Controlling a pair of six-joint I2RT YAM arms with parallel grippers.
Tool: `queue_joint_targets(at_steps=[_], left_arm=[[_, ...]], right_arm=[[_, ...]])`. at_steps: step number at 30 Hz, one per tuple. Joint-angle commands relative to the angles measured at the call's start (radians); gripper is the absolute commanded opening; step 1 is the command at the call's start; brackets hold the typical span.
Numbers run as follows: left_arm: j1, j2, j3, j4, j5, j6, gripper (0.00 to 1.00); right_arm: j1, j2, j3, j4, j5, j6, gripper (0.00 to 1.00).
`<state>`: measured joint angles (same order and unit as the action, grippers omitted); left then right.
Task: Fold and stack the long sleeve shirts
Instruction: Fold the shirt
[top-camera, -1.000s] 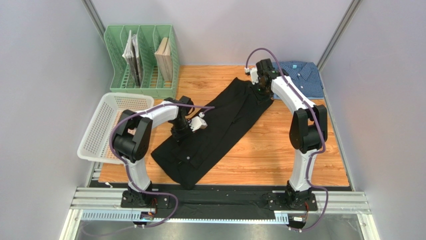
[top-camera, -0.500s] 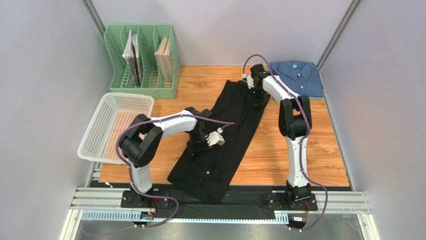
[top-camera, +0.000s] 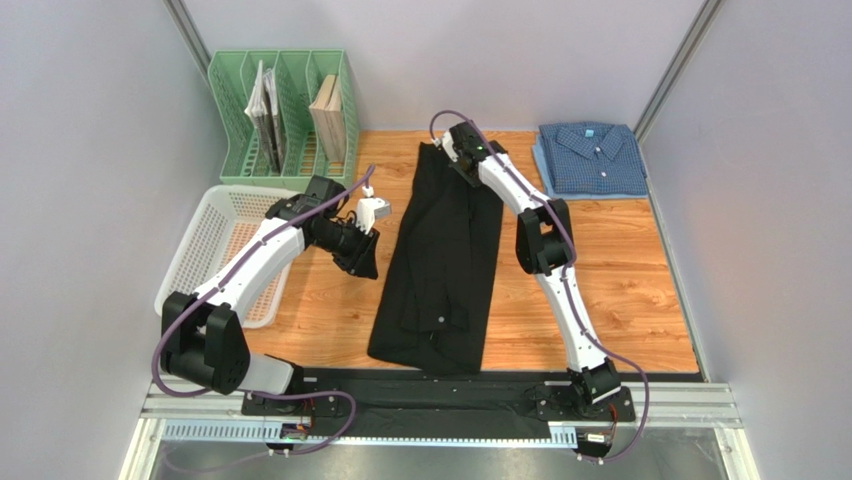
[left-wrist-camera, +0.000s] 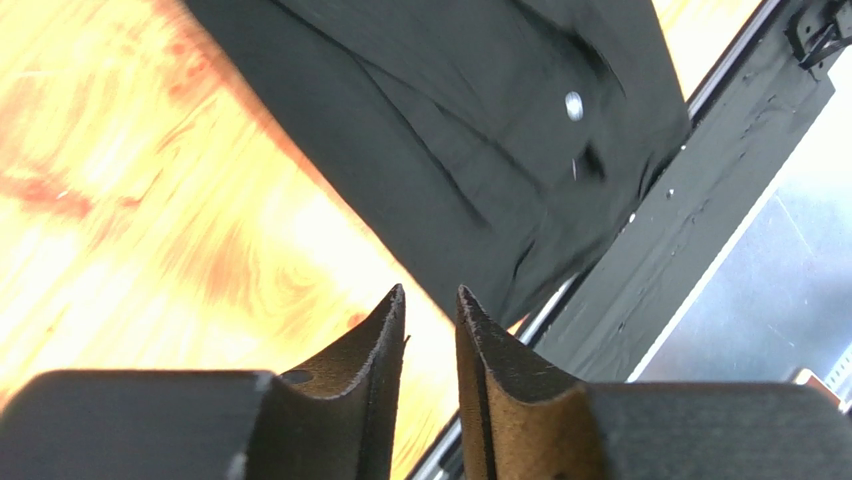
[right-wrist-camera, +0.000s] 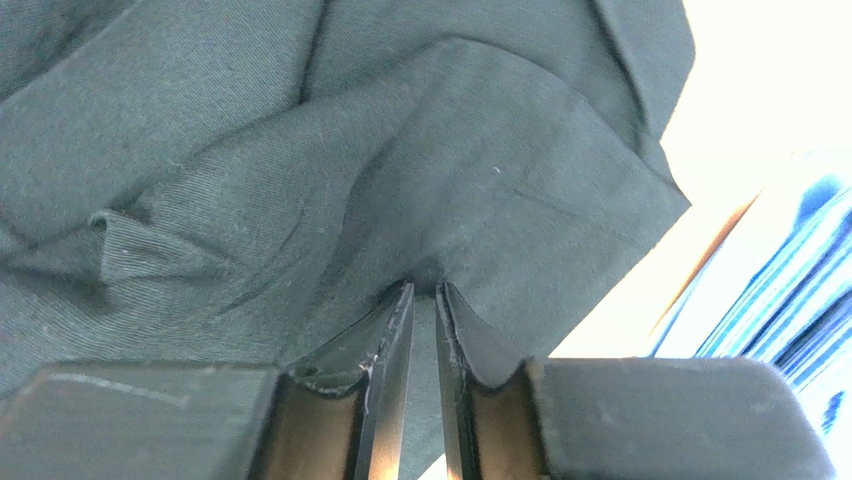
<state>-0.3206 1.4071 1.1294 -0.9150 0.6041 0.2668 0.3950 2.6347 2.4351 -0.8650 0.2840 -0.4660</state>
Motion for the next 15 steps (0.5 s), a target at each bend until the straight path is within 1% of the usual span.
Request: queue_joint_targets(at_steps=[1, 2, 3, 4, 5, 7, 8, 9, 12, 13, 15], left_arm=[[-0.009, -0.078, -0.082, 0.158, 0.063, -0.049, 0.38], [-0.012, -0.088, -0.101, 0.201, 0.045, -0.037, 0.39], [-0.014, -0.094, -0.105, 0.212, 0.033, -0.019, 0.4], [-0.03, -0.106, -0.106, 0.218, 0.011, 0.001, 0.4], [-0.043, -0.112, -0.106, 0.22, -0.047, 0.053, 0.4], [-0.075, -0.119, -0.112, 0.222, -0.081, 0.112, 0.41], [-0.083, -0.117, -0.114, 0.223, -0.102, 0.147, 0.41], [-0.09, -0.108, -0.114, 0.222, -0.105, 0.167, 0.41], [-0.147, -0.047, -0.102, 0.219, -0.162, 0.23, 0.4], [-0.179, -0.012, -0.1, 0.231, -0.179, 0.239, 0.4], [-0.196, 0.019, -0.095, 0.249, -0.208, 0.238, 0.38]], right_arm=[[0.05, 0.07, 0.044, 0.259, 0.084, -0.108, 0.23], [0.044, 0.009, 0.029, 0.305, 0.089, -0.088, 0.23], [0.035, -0.034, 0.009, 0.308, 0.071, -0.063, 0.23], [0.024, -0.089, -0.025, 0.304, 0.034, 0.002, 0.25], [-0.001, -0.231, -0.141, 0.299, -0.061, 0.03, 0.27], [-0.021, -0.364, -0.253, 0.285, -0.138, 0.084, 0.3], [-0.022, -0.419, -0.365, 0.278, -0.196, 0.092, 0.31], [-0.022, -0.512, -0.408, 0.267, -0.218, 0.101, 0.31], [-0.019, -0.616, -0.558, 0.193, -0.336, 0.154, 0.31], [-0.022, -0.625, -0.585, 0.16, -0.359, 0.174, 0.3], [-0.022, -0.631, -0.645, 0.13, -0.433, 0.23, 0.29]])
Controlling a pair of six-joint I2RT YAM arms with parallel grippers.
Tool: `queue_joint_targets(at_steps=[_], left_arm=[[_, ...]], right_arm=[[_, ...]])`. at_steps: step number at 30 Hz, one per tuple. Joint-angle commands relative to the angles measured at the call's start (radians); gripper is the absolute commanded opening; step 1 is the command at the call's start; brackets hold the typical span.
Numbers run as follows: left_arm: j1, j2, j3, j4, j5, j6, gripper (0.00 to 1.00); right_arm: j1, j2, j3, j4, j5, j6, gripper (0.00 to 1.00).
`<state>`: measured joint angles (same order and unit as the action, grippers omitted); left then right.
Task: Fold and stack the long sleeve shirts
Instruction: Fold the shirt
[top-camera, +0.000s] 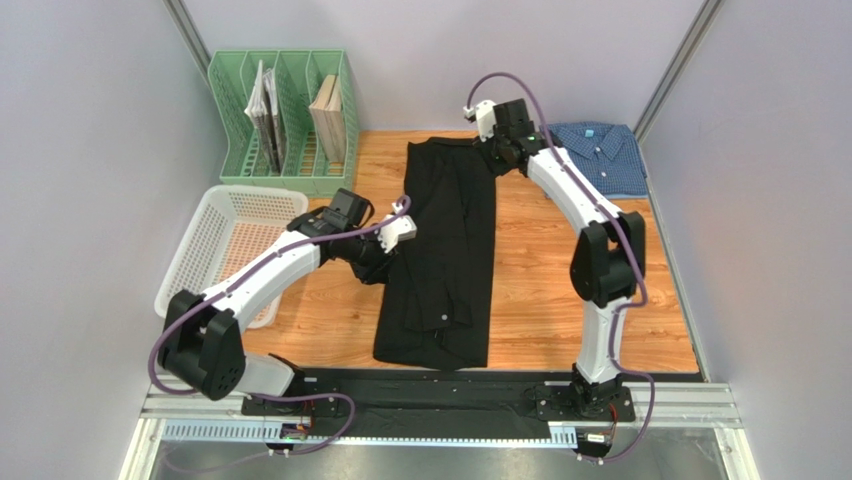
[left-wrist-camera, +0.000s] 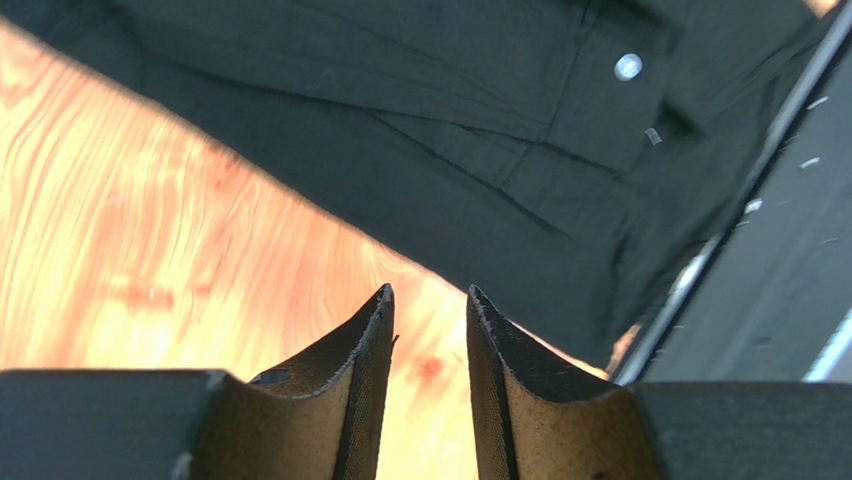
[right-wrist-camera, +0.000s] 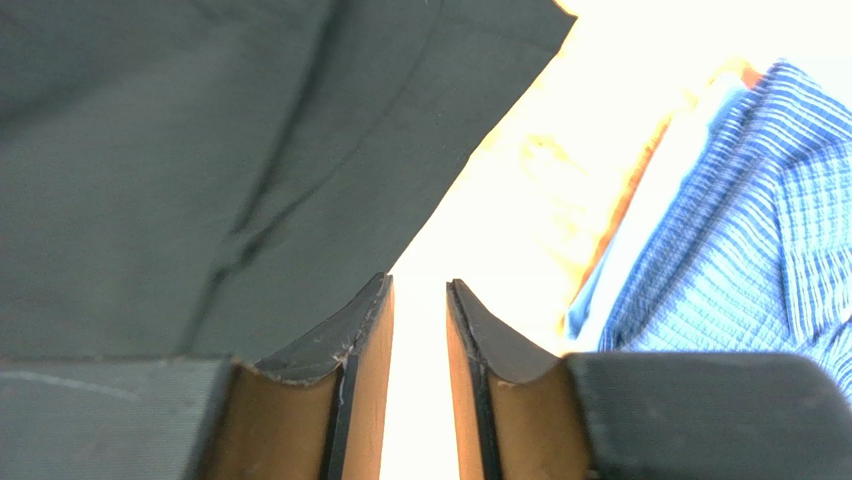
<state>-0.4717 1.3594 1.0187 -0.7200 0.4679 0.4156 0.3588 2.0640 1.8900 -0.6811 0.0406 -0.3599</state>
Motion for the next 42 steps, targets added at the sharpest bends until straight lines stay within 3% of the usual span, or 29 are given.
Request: queue_joint_targets(at_steps=[1, 6, 13, 21, 25, 29, 31, 33, 35, 36, 38, 40, 41, 42], left_arm=[[-0.054, 0.102, 0.018, 0.068, -0.069, 0.085, 0.38], [-0.074, 0.213, 0.053, 0.076, -0.057, 0.032, 0.32], [-0.125, 0.414, 0.127, 0.018, -0.058, 0.003, 0.26], [-0.127, 0.581, 0.239, -0.004, 0.003, -0.083, 0.2], [-0.124, 0.578, 0.291, 0.001, -0.009, -0.093, 0.2], [-0.084, 0.407, 0.294, -0.013, 0.015, -0.058, 0.32], [-0.061, 0.24, 0.285, -0.039, 0.047, 0.012, 0.39], [-0.061, 0.053, 0.268, -0.036, 0.041, 0.061, 0.55], [-0.061, -0.061, 0.241, -0.024, 0.035, 0.112, 0.8], [-0.061, -0.153, 0.233, -0.024, 0.044, 0.138, 0.82], [-0.062, -0.256, 0.193, -0.012, 0.106, 0.155, 0.99], [-0.065, -0.308, 0.124, 0.039, 0.143, 0.147, 0.99], [-0.071, -0.334, 0.112, 0.002, 0.161, 0.219, 0.99], [-0.071, -0.342, 0.088, -0.022, 0.222, 0.251, 0.99]], right_arm=[[0.012, -0.051, -0.112, -0.081, -0.209, 0.139, 0.28], [0.015, 0.005, -0.196, -0.117, -0.376, 0.217, 0.27], [0.017, 0.131, -0.169, -0.124, -0.413, 0.24, 0.27], [-0.027, 0.33, 0.067, -0.176, -0.325, 0.249, 0.27], [-0.052, 0.334, 0.165, -0.247, -0.369, 0.259, 0.28], [-0.055, 0.129, 0.115, -0.252, -0.433, 0.253, 0.38], [-0.055, -0.033, 0.083, -0.252, -0.459, 0.216, 0.49], [-0.055, -0.141, 0.051, -0.229, -0.467, 0.152, 0.59], [-0.055, -0.332, -0.056, -0.172, -0.461, 0.11, 0.66], [-0.054, -0.402, -0.101, -0.094, -0.459, 0.067, 0.75], [-0.054, -0.566, -0.257, 0.0, -0.478, 0.032, 0.82], [-0.046, -0.645, -0.339, 0.063, -0.551, -0.092, 0.87], [-0.046, -0.715, -0.408, 0.069, -0.585, -0.149, 0.9], [-0.04, -0.741, -0.429, 0.027, -0.608, -0.196, 1.0]])
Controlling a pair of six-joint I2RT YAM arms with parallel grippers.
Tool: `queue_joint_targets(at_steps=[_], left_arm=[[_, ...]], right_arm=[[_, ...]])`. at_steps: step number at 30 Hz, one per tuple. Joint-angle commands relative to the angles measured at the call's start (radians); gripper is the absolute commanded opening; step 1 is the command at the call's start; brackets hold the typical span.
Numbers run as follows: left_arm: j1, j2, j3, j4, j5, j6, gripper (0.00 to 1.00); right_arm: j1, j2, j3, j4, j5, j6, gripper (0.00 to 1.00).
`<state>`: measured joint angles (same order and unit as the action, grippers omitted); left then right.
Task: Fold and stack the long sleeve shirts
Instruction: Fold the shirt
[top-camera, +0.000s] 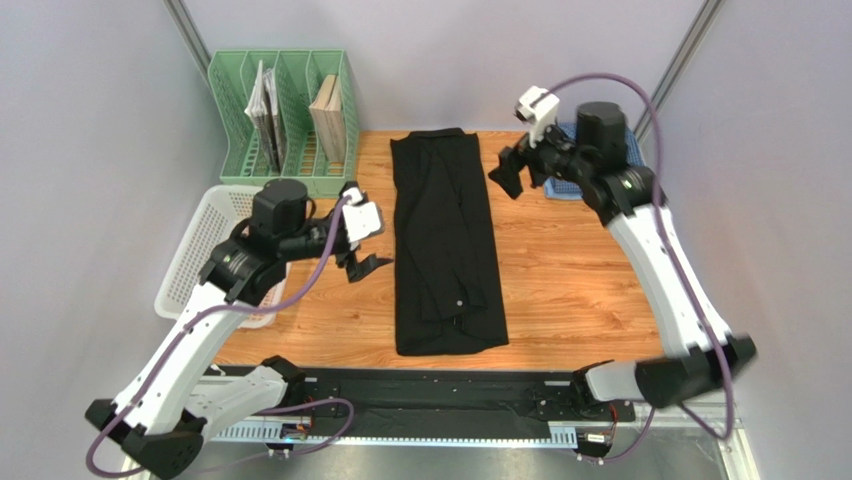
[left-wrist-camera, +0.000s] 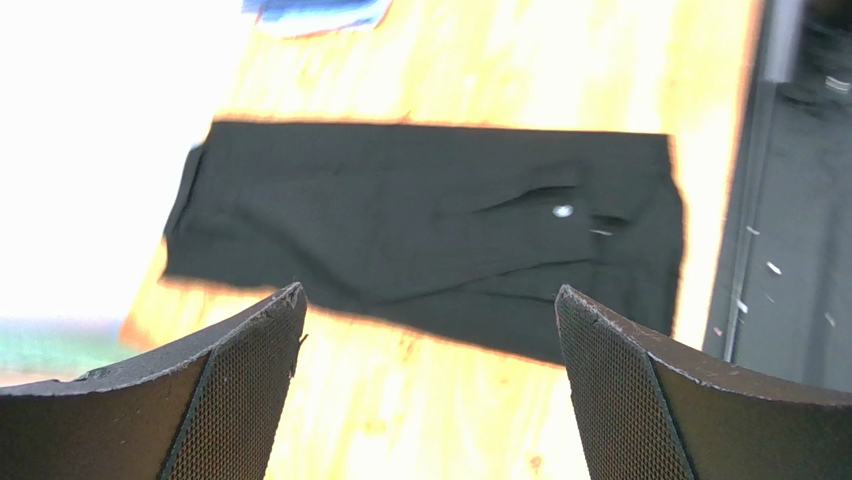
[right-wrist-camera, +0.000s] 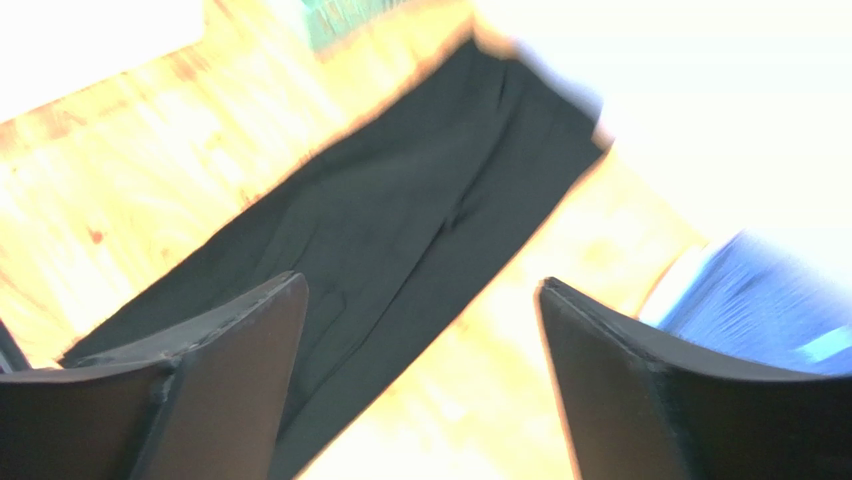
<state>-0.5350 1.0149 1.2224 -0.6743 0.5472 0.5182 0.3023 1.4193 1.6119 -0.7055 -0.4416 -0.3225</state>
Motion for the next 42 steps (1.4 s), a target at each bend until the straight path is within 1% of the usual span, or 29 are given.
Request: queue_joint_targets(at_steps=[1, 2, 3, 4, 5, 6, 7, 8, 9, 10, 11, 12, 14, 18, 20, 22, 23, 26, 30, 32, 33, 35, 36, 37, 38, 39, 40, 41, 42], left_arm=[[-0.011, 0.002, -0.135, -0.102, 0.17, 0.204, 0.99], [-0.04, -0.007, -0.162, -0.132, 0.174, 0.271, 0.99], [-0.058, -0.018, -0.247, -0.125, 0.139, 0.304, 0.99], [-0.071, -0.036, -0.305, -0.104, 0.123, 0.325, 0.99], [-0.088, -0.092, -0.364, -0.021, 0.108, 0.341, 0.99], [-0.097, -0.123, -0.483, 0.025, 0.076, 0.377, 0.99], [-0.114, -0.153, -0.536, 0.068, 0.048, 0.397, 0.99], [-0.165, -0.192, -0.579, 0.128, 0.021, 0.429, 0.99], [-0.195, -0.205, -0.648, 0.152, -0.046, 0.448, 0.99], [-0.224, -0.217, -0.675, 0.18, -0.081, 0.447, 0.99], [-0.277, -0.223, -0.701, 0.227, -0.111, 0.448, 0.99], [-0.299, -0.222, -0.74, 0.24, -0.148, 0.463, 0.99], [-0.345, -0.207, -0.777, 0.304, -0.17, 0.467, 0.99], [-0.413, -0.135, -0.843, 0.38, -0.217, 0.514, 0.99], [-0.433, -0.078, -0.848, 0.432, -0.227, 0.513, 0.99], [-0.459, -0.027, -0.844, 0.467, -0.282, 0.508, 0.99], [-0.465, 0.028, -0.842, 0.498, -0.296, 0.517, 0.99], [-0.468, 0.117, -0.84, 0.562, -0.345, 0.551, 0.98], [-0.468, 0.197, -0.837, 0.64, -0.401, 0.586, 0.98], [-0.468, 0.232, -0.828, 0.668, -0.418, 0.6, 0.97], [-0.468, 0.241, -0.821, 0.668, -0.417, 0.617, 0.95], [-0.468, 0.254, -0.796, 0.705, -0.379, 0.625, 0.91], [-0.468, 0.26, -0.782, 0.703, -0.365, 0.622, 0.84], [-0.47, 0.284, -0.769, 0.696, -0.354, 0.617, 0.79], [-0.473, 0.304, -0.735, 0.69, -0.374, 0.608, 0.66], [-0.471, 0.321, -0.719, 0.68, -0.385, 0.591, 0.58], [-0.471, 0.35, -0.707, 0.649, -0.394, 0.586, 0.51], [-0.471, 0.353, -0.69, 0.63, -0.394, 0.588, 0.34], [-0.471, 0.353, -0.687, 0.612, -0.386, 0.589, 0.24]], right_arm=[[0.017, -0.124, -0.168, -0.003, -0.191, -0.386, 1.0], [0.018, -0.141, -0.234, -0.061, -0.21, -0.467, 0.99], [0.04, -0.184, -0.283, -0.136, -0.206, -0.548, 0.98], [0.041, -0.212, -0.358, -0.144, -0.183, -0.64, 0.97], [0.041, -0.244, -0.432, -0.143, -0.178, -0.703, 1.0], [0.04, -0.334, -0.601, -0.126, -0.178, -0.766, 1.0], [0.04, -0.382, -0.686, -0.099, -0.198, -0.815, 1.0], [0.04, -0.44, -0.766, -0.06, -0.212, -0.886, 1.0], [0.043, -0.486, -0.92, -0.002, -0.232, -0.914, 1.0], [0.049, -0.563, -0.976, 0.017, -0.256, -0.944, 1.0], [0.061, -0.585, -1.03, 0.033, -0.255, -0.995, 1.0], [0.09, -0.601, -1.103, 0.044, -0.252, -1.033, 1.0], [0.104, -0.612, -1.17, 0.075, -0.237, -1.114, 1.0], [0.115, -0.579, -1.28, 0.214, -0.238, -1.225, 1.0], [0.118, -0.553, -1.325, 0.276, -0.236, -1.271, 1.0], [0.129, -0.524, -1.351, 0.314, -0.24, -1.319, 1.0], [0.142, -0.489, -1.36, 0.366, -0.236, -1.329, 1.0], [0.159, -0.418, -1.377, 0.495, -0.212, -1.322, 0.99], [0.164, -0.275, -1.357, 0.589, -0.209, -1.336, 0.96], [0.166, -0.24, -1.345, 0.624, -0.218, -1.337, 0.93], [0.173, -0.212, -1.328, 0.63, -0.206, -1.328, 0.91], [0.173, -0.197, -1.308, 0.62, -0.204, -1.326, 0.83], [0.175, -0.194, -1.298, 0.614, -0.206, -1.33, 0.79], [0.173, -0.197, -1.294, 0.606, -0.207, -1.334, 0.71], [0.173, -0.201, -1.29, 0.582, -0.212, -1.352, 0.65], [0.175, -0.206, -1.282, 0.568, -0.218, -1.357, 0.59], [0.176, -0.212, -1.276, 0.555, -0.221, -1.353, 0.49], [0.178, -0.214, -1.268, 0.531, -0.221, -1.334, 0.44], [0.178, -0.218, -1.261, 0.509, -0.221, -1.325, 0.38]])
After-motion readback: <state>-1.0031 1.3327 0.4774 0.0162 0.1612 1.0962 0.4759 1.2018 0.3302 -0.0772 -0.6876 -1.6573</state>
